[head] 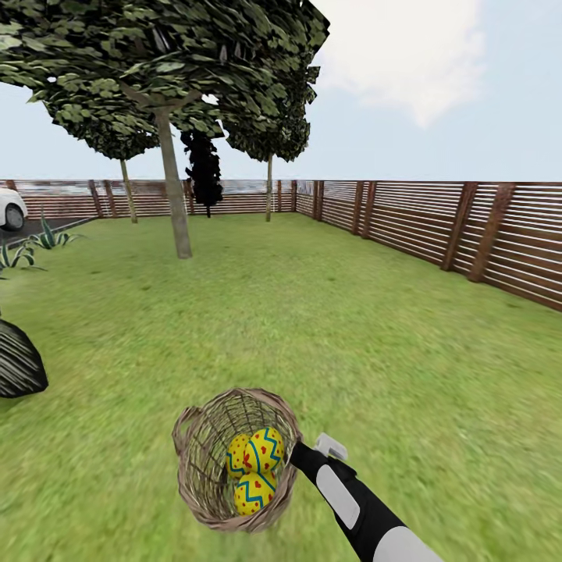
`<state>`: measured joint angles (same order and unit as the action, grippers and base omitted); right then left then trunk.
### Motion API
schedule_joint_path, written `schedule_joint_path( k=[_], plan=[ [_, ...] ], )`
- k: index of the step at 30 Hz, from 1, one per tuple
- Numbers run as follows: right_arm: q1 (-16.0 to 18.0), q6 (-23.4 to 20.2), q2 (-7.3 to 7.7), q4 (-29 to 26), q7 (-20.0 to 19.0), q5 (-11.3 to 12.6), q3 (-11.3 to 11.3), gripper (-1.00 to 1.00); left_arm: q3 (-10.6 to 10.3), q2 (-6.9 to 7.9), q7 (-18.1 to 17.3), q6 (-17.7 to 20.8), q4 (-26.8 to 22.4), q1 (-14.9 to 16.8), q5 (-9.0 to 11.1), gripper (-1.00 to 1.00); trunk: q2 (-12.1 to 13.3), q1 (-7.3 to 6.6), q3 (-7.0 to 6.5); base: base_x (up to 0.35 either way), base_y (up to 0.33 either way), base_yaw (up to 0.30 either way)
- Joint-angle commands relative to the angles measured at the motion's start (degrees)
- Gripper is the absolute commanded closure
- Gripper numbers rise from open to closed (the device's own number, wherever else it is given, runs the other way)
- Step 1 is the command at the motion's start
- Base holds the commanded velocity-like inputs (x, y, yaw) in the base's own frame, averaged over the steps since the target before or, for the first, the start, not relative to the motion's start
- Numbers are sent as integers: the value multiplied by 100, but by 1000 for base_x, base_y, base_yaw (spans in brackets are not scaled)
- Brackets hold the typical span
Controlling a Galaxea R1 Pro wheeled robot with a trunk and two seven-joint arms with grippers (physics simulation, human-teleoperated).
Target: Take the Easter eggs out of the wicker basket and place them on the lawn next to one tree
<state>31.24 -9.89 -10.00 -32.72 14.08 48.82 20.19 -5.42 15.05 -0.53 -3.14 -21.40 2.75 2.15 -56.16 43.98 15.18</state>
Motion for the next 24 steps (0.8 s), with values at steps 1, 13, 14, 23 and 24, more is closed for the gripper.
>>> schedule_joint_path(
  k=[1, 13, 14, 23, 24],
  plan=[
    [5, -12, 0, -16, 43, 22, 11, 100, -37, 6, 0, -20, 4, 5, 22, -100, -5, 4, 7, 329, 0, 0],
    [5, -12, 0, -16, 43, 29, 20, 100, -32, 7, 5, -20, -7, 6, 22, -100, -5, 4, 7, 329, 0, 0],
    [5, -12, 0, -16, 43, 29, 20, 100, -35, 7, 5, -20, -7, 6, 22, -100, -5, 4, 7, 329, 0, 0],
    [5, -12, 0, -16, 43, 31, 20, 100, -38, 6, 29, -20, -14, 4, 22, -100, -5, 4, 7, 329, 0, 0],
    [5, -12, 0, -16, 43, 31, 20, 100, -38, 6, 32, -20, -13, 4, 22, -100, -5, 4, 7, 329, 0, 0]
  ],
)
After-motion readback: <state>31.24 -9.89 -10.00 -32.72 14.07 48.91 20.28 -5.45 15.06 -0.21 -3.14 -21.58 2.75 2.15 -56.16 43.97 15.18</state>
